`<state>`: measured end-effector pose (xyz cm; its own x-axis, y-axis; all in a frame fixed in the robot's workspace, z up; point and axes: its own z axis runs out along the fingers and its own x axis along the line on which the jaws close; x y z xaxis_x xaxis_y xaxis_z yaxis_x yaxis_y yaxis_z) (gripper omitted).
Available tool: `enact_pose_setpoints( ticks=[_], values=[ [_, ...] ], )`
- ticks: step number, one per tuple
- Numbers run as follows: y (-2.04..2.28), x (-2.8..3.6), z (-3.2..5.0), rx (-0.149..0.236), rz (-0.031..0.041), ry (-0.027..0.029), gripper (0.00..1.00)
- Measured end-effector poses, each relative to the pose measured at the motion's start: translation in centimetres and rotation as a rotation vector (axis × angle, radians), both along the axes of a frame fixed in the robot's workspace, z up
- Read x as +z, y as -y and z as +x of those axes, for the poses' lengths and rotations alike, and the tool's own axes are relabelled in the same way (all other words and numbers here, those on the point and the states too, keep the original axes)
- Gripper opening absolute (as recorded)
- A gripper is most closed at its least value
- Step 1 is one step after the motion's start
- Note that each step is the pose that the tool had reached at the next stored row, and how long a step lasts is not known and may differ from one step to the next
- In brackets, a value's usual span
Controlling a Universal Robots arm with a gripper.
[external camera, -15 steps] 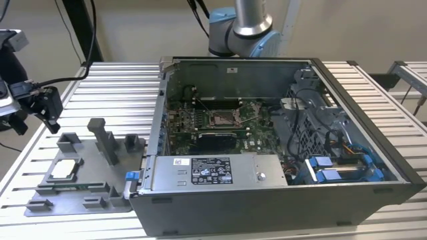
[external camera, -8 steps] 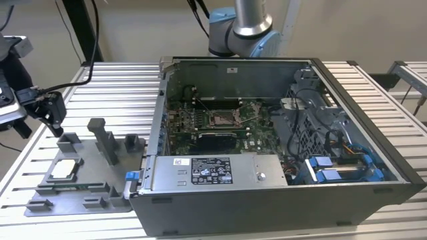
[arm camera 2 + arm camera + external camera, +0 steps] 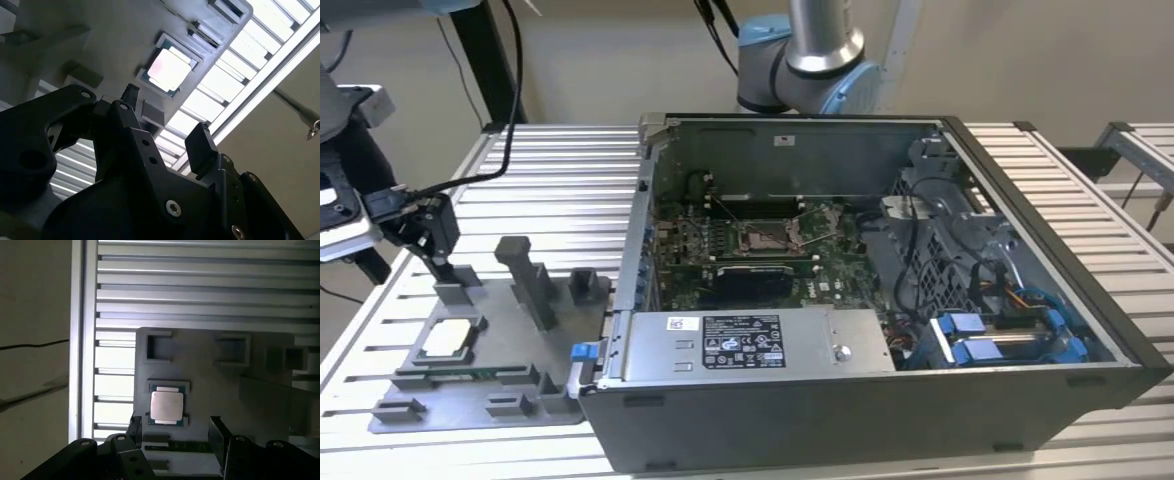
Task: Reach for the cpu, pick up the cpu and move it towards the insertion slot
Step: 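Pick up the cpu and move it towards the insertion slot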
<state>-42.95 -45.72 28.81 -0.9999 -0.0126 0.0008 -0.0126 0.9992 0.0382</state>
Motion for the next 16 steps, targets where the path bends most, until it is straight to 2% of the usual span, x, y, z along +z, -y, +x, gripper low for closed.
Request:
enact_pose_setpoints(
  ticks=[16],
  values=[
    [0.0, -2.09, 0.12, 0.0, 0.0, 0.0, 1.0]
  ],
)
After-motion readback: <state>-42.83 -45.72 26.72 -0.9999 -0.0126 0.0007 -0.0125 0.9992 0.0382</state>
